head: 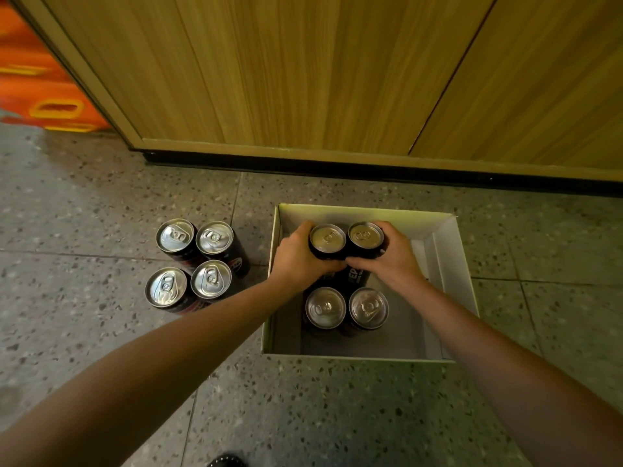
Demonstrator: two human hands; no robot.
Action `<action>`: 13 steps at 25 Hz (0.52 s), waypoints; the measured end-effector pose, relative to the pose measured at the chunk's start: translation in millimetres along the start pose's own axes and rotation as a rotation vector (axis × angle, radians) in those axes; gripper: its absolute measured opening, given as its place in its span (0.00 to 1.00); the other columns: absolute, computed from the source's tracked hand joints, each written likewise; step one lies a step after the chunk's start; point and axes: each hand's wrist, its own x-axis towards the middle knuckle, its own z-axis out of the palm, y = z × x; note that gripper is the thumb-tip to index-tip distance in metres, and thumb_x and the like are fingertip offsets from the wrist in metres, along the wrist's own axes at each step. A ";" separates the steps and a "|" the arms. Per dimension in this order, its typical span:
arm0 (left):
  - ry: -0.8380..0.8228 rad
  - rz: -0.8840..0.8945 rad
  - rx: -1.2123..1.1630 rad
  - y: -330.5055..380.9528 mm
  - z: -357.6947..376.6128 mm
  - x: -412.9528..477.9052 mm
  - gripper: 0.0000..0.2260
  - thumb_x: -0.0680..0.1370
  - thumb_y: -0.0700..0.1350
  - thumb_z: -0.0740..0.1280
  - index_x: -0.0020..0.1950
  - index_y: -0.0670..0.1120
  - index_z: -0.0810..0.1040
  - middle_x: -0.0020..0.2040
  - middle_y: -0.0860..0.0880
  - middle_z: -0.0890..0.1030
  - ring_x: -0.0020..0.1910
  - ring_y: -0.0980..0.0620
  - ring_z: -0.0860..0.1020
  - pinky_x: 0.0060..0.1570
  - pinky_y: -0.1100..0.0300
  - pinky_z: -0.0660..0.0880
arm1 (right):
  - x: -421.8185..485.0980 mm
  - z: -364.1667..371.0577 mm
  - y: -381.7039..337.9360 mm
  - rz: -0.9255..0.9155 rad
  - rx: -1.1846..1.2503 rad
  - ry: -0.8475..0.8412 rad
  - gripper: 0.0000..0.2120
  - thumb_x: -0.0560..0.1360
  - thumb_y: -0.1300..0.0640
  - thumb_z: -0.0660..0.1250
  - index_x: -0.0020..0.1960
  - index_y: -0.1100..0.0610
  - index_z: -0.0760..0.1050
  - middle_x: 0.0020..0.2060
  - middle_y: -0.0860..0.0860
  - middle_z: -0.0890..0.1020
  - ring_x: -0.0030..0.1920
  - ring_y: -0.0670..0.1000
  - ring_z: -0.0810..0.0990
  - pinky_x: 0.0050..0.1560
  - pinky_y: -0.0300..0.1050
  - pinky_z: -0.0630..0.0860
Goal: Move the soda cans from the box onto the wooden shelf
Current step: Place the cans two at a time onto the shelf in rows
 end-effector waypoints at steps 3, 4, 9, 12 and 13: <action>0.043 0.067 -0.032 15.8 -13.1 -3.0 0.28 0.61 0.51 0.78 0.57 0.46 0.73 0.54 0.48 0.82 0.53 0.51 0.80 0.51 0.57 0.77 | -3.0 -16.4 -16.7 -0.020 0.067 0.028 0.26 0.58 0.60 0.79 0.53 0.53 0.73 0.45 0.42 0.78 0.48 0.42 0.77 0.48 0.28 0.72; 0.051 0.077 -0.064 28.8 -25.0 -4.4 0.28 0.61 0.52 0.78 0.57 0.46 0.74 0.53 0.49 0.82 0.52 0.52 0.80 0.52 0.56 0.77 | -5.1 -27.1 -31.7 -0.013 0.088 0.037 0.26 0.58 0.60 0.79 0.52 0.52 0.72 0.44 0.40 0.77 0.48 0.41 0.76 0.47 0.27 0.71; 0.083 0.116 -0.173 152.1 -131.8 -27.6 0.23 0.59 0.52 0.78 0.51 0.50 0.76 0.45 0.58 0.81 0.46 0.61 0.79 0.48 0.66 0.76 | -25.4 -100.9 -175.4 -0.031 0.195 0.025 0.25 0.60 0.62 0.78 0.51 0.49 0.71 0.44 0.37 0.76 0.46 0.35 0.74 0.43 0.26 0.71; 0.065 0.173 -0.158 257.3 -222.5 -51.0 0.25 0.59 0.52 0.78 0.54 0.48 0.78 0.48 0.55 0.83 0.47 0.59 0.80 0.47 0.66 0.78 | -47.0 -160.7 -302.4 -0.039 0.236 0.006 0.25 0.60 0.62 0.77 0.51 0.48 0.70 0.45 0.39 0.76 0.50 0.42 0.75 0.47 0.33 0.70; 0.068 0.187 -0.148 292.5 -252.6 -59.9 0.25 0.60 0.52 0.78 0.54 0.48 0.78 0.48 0.53 0.83 0.47 0.58 0.81 0.46 0.65 0.78 | -53.5 -180.2 -343.7 -0.051 0.249 0.008 0.25 0.60 0.62 0.77 0.52 0.49 0.70 0.45 0.40 0.76 0.52 0.45 0.75 0.48 0.34 0.70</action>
